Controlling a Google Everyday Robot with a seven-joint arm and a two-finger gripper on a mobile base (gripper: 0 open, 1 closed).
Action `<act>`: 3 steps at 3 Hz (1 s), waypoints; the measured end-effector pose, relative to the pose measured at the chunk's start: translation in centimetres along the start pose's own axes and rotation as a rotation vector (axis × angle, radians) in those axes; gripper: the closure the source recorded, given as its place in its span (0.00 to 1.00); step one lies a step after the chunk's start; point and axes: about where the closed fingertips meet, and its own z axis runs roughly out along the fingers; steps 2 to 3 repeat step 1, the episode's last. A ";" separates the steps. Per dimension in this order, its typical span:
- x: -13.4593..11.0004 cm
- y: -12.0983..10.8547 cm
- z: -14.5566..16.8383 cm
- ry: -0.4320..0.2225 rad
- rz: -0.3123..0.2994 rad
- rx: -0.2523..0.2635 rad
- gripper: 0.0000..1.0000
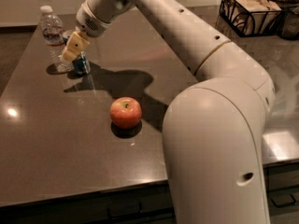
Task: Move redbull can near water bottle
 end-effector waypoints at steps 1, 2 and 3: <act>0.0 0.0 0.0 0.000 0.000 0.000 0.00; 0.0 0.0 0.0 0.000 0.000 0.000 0.00; 0.0 0.0 0.0 0.000 0.000 0.000 0.00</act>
Offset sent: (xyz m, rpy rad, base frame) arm 0.0000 0.0000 0.0000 0.0000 0.0000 0.0000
